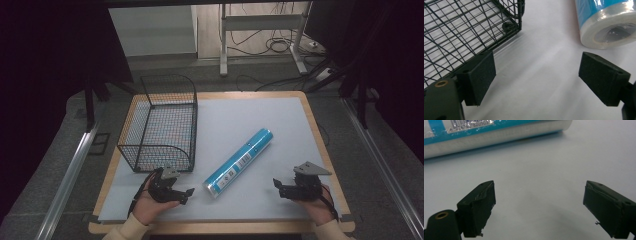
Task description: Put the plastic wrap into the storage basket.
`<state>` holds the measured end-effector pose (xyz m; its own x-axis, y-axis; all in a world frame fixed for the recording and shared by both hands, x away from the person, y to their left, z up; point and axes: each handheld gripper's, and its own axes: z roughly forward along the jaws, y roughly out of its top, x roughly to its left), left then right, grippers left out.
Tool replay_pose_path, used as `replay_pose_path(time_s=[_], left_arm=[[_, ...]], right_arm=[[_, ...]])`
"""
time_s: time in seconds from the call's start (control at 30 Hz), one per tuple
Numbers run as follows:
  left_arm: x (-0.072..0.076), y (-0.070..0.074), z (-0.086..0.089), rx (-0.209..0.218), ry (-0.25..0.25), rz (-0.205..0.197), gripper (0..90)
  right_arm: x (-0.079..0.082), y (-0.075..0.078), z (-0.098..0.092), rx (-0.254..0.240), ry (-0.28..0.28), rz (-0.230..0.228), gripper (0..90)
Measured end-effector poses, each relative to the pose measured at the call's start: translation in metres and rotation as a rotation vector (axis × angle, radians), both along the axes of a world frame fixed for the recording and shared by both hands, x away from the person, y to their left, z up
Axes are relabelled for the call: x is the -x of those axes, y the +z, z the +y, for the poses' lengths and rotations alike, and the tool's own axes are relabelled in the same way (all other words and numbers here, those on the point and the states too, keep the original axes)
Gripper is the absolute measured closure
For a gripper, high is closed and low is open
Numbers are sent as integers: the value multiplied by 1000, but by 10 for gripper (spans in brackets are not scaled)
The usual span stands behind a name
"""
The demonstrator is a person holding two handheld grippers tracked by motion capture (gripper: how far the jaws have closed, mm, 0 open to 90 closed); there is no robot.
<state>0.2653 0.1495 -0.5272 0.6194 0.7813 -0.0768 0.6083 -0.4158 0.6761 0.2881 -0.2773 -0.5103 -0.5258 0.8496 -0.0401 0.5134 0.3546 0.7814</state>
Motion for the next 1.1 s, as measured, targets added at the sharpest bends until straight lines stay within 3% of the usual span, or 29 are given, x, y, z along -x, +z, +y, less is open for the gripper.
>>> replay_pose_path(time_s=[0.17, 0.23, 0.37, 0.8, 1.1], left_arm=[[-2, -1, -3, 8, 13, 5, 141], [0, -3, -3, -17, -4, 15, 141], [5, -3, -3, -29, 2, 12, 139], [4, 5, 3, -2, 15, 12, 141], [11, 20, -4, 38, -12, -4, 157]], right_arm=[[2, -1, -3, 12, 3, 1, 112], [2, 0, -4, 8, -3, 3, 114], [-1, 4, -3, 4, 2, 0, 116], [-3, 2, -1, -10, 15, 11, 131], [2, 4, -4, 3, 12, 1, 134]])
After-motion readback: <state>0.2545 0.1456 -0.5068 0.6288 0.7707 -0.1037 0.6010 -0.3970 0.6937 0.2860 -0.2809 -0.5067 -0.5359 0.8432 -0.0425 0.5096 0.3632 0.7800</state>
